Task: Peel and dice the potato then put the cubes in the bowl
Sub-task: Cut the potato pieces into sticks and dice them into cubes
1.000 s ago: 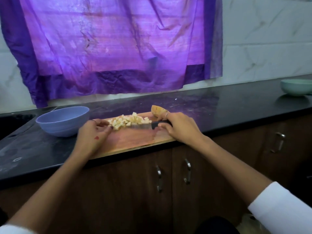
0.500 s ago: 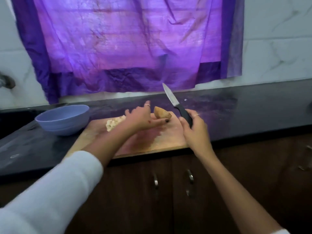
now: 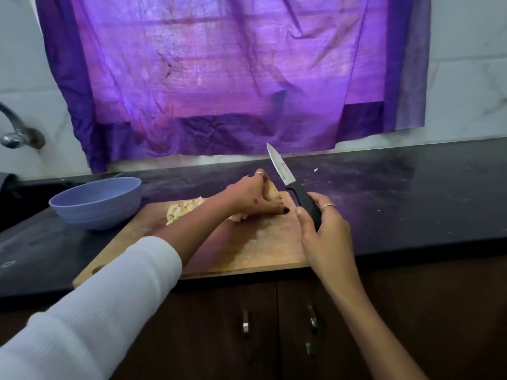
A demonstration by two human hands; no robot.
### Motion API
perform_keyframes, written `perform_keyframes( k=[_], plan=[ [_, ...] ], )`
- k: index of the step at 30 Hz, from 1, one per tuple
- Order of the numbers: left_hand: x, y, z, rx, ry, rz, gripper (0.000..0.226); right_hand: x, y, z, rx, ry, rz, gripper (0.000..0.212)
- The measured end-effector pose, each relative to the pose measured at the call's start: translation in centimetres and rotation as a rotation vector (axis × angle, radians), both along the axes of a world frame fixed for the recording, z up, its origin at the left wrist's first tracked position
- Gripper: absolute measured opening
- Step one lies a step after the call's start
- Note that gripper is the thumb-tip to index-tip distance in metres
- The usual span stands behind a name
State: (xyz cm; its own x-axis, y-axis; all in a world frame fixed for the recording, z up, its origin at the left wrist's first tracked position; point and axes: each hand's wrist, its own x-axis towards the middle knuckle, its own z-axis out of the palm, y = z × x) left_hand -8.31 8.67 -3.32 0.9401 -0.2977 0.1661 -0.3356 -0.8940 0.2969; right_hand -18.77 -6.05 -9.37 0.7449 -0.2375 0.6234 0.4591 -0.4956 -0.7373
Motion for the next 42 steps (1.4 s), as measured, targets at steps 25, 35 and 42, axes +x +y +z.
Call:
perform_keyframes(
  k=[25,35,42],
  plan=[
    [-12.2,13.9,3.7,0.318,0.169,-0.106,0.095,-5.5,2.4,5.7,0.312,0.41,0.407,0.024],
    [-11.6,14.0,0.5,0.247,-0.006,-0.082,0.118,-5.5,6.1,6.9,0.072,0.9,0.454,0.044],
    [-11.6,13.5,-2.0,0.033,-0.158,-0.068,0.109,-4.2,6.2,5.8,0.246,1.139,0.568,0.04]
  ],
)
